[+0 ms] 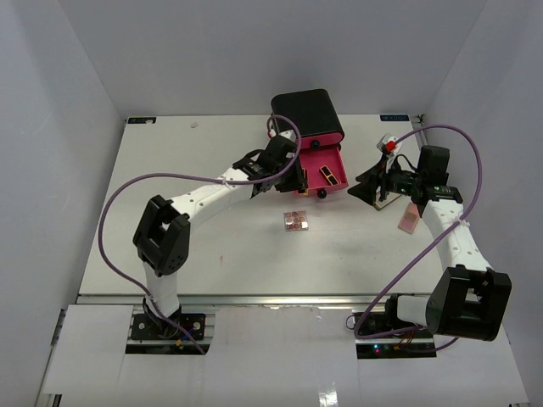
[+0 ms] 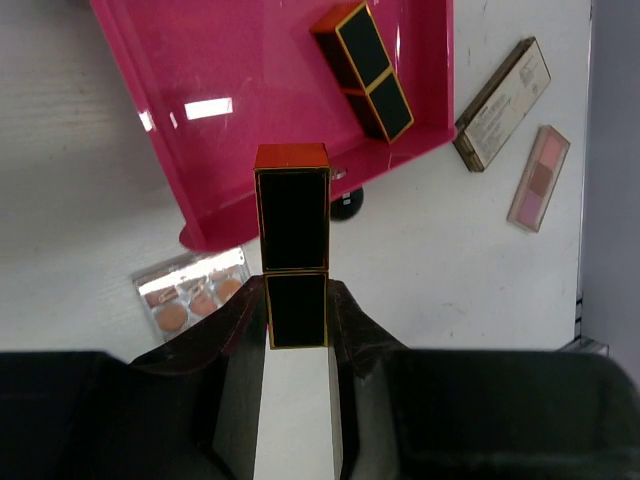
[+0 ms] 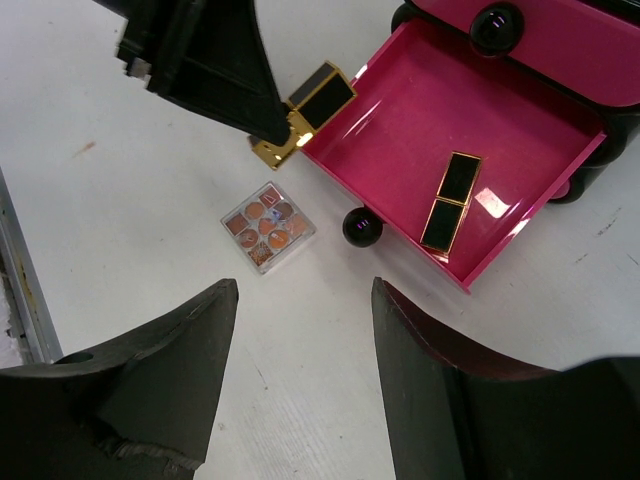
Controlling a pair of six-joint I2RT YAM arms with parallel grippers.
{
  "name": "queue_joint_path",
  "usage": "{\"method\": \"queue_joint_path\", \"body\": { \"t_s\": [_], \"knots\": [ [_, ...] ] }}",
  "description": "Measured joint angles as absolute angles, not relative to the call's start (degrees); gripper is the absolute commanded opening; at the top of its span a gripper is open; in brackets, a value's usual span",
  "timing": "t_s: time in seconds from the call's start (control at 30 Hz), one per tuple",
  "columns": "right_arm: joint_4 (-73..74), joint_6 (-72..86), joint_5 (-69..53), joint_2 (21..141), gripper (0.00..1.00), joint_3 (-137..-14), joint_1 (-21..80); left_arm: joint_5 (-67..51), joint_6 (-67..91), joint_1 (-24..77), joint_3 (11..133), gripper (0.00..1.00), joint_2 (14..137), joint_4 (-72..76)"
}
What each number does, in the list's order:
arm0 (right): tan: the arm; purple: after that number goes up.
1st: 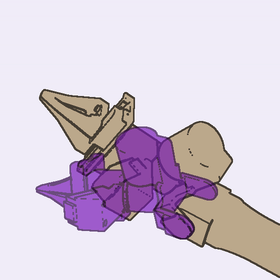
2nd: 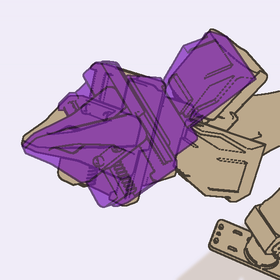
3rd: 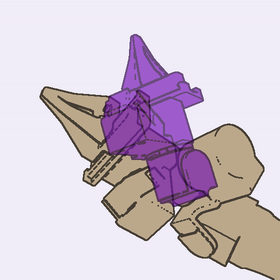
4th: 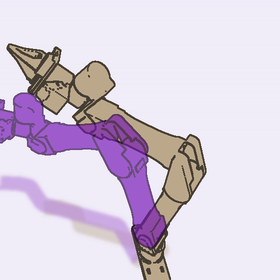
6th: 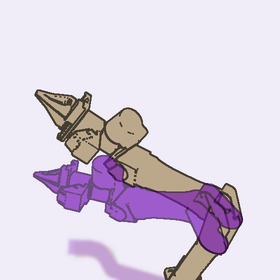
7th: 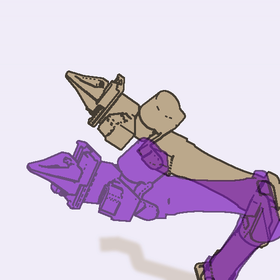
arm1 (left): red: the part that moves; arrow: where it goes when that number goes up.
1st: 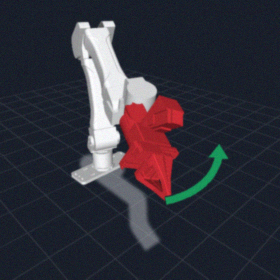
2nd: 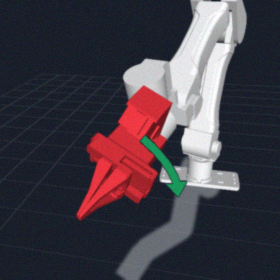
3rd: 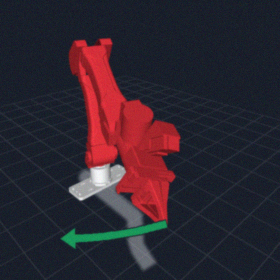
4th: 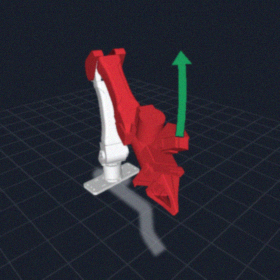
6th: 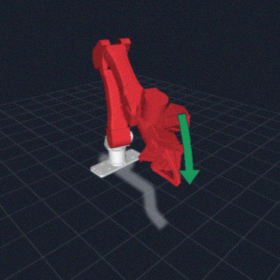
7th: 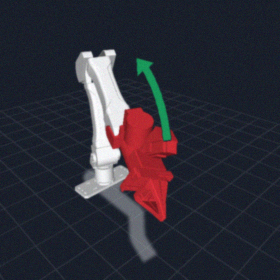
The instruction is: Organize the makeup
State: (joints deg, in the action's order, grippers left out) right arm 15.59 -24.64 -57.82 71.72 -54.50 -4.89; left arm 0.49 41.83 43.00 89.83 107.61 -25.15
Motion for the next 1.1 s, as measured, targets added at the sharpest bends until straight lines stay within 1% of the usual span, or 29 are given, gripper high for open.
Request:
{"method": "queue_joint_path", "body": {
  "t_s": [0.13, 0.33, 0.4, 0.47, 0.7, 0.87, 1.0, 1.1],
  "knots": [
    [15.59, -24.64, -57.84, 71.72, 0.63, -54.50, -5.32, 2.15, 41.36, 43.05, 95.65, 0.10, 113.38, -25.67],
    [15.62, -24.64, -58.05, 71.72, 0.63, -54.50, -5.79, 5.11, 41.36, 43.09, 99.64, 0.14, 115.81, -26.53],
    [15.62, -24.63, -58.12, 71.73, 0.63, -54.50, -5.90, 5.90, 41.36, 43.13, 100.42, 0.18, 116.16, -26.63],
    [15.62, -24.64, -58.22, 71.75, 0.63, -54.50, -5.97, 6.53, 41.36, 43.16, 101.03, 0.24, 116.55, -26.76],
    [15.62, -24.64, -58.57, 71.75, 0.63, -54.50, -6.14, 7.60, 41.42, 43.24, 102.19, 0.33, 118.48, -26.98],
    [15.62, -24.62, -58.75, 71.75, 0.63, -54.48, -6.49, 7.97, 41.46, 43.24, 102.60, 0.37, 120.50, -27.33],
    [15.62, -24.62, -58.92, 71.75, 0.63, -54.46, -6.72, 7.97, 41.46, 43.24, 102.79, 0.43, 121.14, -28.09],
    [15.62, -24.64, -59.11, 71.75, 0.63, -54.46, -6.79, 7.94, 41.47, 43.24, 102.94, 0.49, 121.16, -28.19]
  ]
}}
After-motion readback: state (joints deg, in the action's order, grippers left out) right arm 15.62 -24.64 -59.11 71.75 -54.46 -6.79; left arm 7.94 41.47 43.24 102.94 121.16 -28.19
